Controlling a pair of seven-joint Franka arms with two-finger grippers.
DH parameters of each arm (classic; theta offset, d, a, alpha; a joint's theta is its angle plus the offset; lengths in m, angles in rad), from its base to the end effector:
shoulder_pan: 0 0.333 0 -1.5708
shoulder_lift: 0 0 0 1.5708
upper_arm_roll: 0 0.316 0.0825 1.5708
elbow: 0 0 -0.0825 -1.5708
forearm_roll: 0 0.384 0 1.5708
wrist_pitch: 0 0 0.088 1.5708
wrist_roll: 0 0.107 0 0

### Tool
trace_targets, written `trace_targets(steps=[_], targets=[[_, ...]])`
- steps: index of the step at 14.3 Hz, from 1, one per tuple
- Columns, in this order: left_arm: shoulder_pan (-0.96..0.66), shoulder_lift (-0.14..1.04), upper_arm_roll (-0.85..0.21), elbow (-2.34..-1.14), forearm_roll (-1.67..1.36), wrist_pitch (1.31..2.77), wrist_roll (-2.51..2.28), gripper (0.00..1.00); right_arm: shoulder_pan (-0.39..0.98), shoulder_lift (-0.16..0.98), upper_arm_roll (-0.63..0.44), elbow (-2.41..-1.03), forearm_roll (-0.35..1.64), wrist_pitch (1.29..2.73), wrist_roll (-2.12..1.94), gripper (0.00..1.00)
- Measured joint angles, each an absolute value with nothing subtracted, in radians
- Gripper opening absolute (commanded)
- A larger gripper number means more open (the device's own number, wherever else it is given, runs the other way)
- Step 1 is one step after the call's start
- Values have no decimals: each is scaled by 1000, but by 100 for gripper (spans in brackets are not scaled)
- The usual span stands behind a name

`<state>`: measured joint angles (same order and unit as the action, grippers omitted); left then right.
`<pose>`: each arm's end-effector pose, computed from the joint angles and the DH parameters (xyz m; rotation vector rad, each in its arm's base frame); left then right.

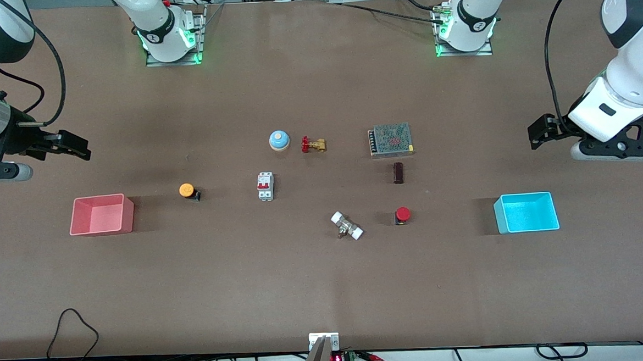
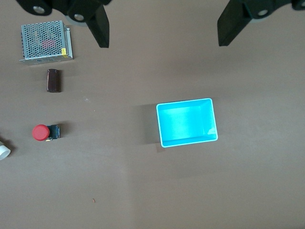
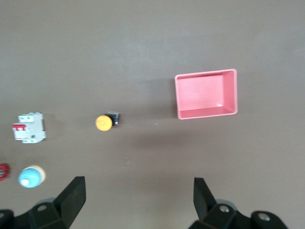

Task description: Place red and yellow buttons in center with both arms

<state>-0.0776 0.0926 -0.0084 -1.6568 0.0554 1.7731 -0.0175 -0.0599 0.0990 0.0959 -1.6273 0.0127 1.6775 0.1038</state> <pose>0.5927 -0.0461 0.5482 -3.0866 0.1219 -0.0409 0.5877 0.0201 0.5504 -3.1201 0.1088 0.0777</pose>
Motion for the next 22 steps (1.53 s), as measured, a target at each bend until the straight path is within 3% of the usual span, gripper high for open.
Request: trace_targets(steps=[16,22], targets=[[-77,92,-8,-1657,55,1769,-16,100,-61,107,95,-1626,22,1663,121,100],[-46,9,-9,-1803,56,1869,-15,100,-62,107,95,-1625,22,1662,121,100]])
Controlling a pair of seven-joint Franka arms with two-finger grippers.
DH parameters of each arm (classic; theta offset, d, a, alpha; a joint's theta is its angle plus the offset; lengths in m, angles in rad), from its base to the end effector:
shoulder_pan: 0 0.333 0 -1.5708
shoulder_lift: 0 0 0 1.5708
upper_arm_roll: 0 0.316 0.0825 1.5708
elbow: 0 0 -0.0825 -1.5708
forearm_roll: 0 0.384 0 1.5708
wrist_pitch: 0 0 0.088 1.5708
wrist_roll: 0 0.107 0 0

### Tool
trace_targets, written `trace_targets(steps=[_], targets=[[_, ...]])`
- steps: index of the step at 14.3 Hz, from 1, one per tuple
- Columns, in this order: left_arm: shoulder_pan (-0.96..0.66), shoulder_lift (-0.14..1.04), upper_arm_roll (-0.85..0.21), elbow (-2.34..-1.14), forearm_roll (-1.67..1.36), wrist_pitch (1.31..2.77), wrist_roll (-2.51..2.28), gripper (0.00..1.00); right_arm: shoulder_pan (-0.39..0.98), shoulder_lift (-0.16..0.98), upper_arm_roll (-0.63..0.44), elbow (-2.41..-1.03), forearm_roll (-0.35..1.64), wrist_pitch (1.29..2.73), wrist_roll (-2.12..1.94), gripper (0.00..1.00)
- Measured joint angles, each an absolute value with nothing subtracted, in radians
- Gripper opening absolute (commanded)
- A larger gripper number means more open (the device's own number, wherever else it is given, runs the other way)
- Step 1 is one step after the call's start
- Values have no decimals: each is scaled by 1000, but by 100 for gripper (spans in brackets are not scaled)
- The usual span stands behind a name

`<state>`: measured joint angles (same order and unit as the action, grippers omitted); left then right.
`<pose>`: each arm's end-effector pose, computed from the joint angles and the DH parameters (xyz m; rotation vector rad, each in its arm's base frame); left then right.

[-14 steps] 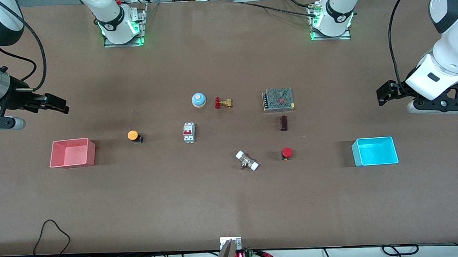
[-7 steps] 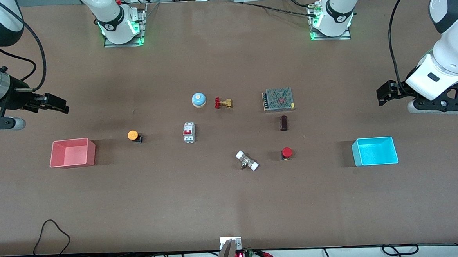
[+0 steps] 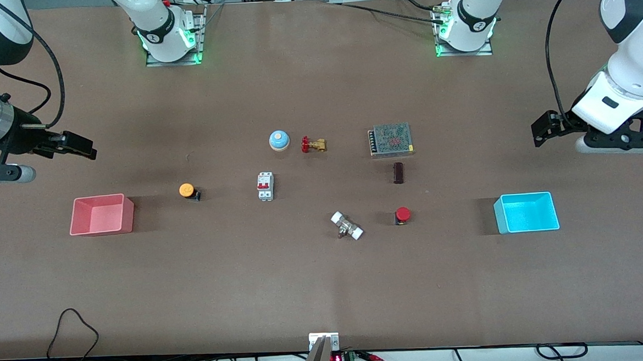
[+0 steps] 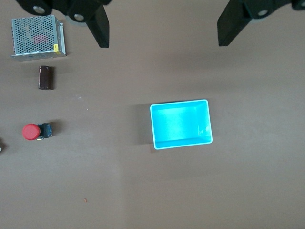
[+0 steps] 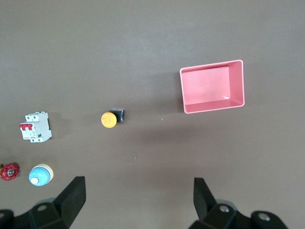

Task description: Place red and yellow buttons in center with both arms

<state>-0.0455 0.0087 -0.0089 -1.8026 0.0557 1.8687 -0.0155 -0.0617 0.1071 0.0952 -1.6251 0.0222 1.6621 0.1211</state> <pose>0.5713 -0.0268 0.5353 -3.0875 0.0830 -0.0915 0.5879 0.0194 0.5455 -3.1097 0.1409 0.1120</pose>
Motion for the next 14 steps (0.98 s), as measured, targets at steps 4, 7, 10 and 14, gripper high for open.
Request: trace_targets(steps=[4,7,10,14], targets=[[-45,-1,-11,-1802,56,1869,-16,100,-63,109,95,-1625,22,1662,121,100],[-45,-1,-12,-1794,56,1867,-16,100,-63,109,95,-1625,22,1662,121,100],[-45,-1,-12,-1793,56,1866,-16,100,-63,109,95,-1625,22,1662,121,100],[-45,0,-13,-1793,56,1866,-16,100,-63,109,95,-1625,22,1662,121,100]])
